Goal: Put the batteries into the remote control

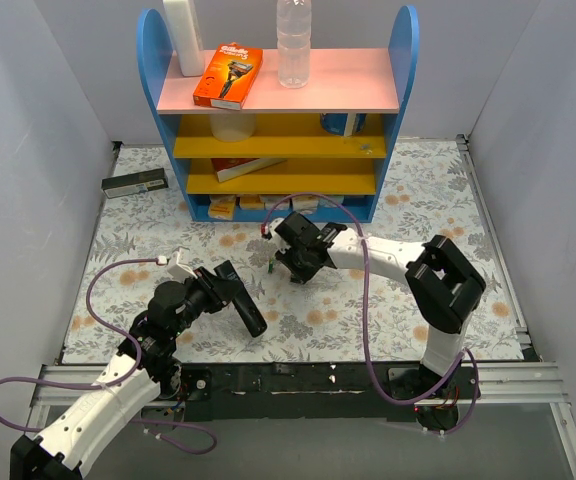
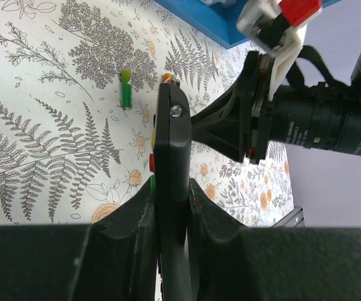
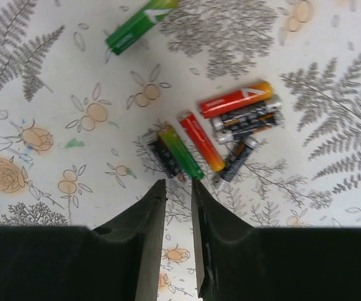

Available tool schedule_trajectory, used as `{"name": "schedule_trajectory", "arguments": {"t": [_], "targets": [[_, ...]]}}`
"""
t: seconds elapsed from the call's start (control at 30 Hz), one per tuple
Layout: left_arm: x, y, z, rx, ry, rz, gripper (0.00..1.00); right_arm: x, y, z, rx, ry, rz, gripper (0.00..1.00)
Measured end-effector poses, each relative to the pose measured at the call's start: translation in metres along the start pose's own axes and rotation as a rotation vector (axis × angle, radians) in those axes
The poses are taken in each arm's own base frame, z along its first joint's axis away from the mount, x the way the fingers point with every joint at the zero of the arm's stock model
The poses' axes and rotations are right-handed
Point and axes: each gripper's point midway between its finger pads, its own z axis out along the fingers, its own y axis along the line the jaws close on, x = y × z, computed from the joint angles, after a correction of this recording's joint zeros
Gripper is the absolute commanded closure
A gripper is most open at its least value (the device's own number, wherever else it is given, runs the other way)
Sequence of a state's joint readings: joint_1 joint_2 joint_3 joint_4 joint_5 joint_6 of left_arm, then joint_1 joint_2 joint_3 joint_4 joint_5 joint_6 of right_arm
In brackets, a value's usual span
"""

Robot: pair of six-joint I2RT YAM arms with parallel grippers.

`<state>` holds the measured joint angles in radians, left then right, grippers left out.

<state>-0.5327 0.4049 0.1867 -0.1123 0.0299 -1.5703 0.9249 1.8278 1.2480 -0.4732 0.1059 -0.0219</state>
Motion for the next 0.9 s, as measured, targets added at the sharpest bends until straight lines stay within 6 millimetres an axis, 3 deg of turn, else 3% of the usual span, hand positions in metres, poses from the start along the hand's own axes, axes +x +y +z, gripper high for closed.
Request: {"name": "schedule_trajectory", "arguments": {"t": [0.3,0.73,0.9], "targets": [[0.000,0.000,0.001,0.000,0.001,0.000,1.00,-0.009,-0.036,-0.016,0.072,-0.050,0.176,0.61],[0.000,0.002,0.006,-0.013,0.004,0.002,1.00,-0.016,-0.059,-0.016,0.077,-0.091,0.416,0.59],[0.001,0.004,0.007,-0.021,0.013,0.031,1.00,-0.022,-0.058,-0.017,0.064,-0.108,0.479,0.59]]}}
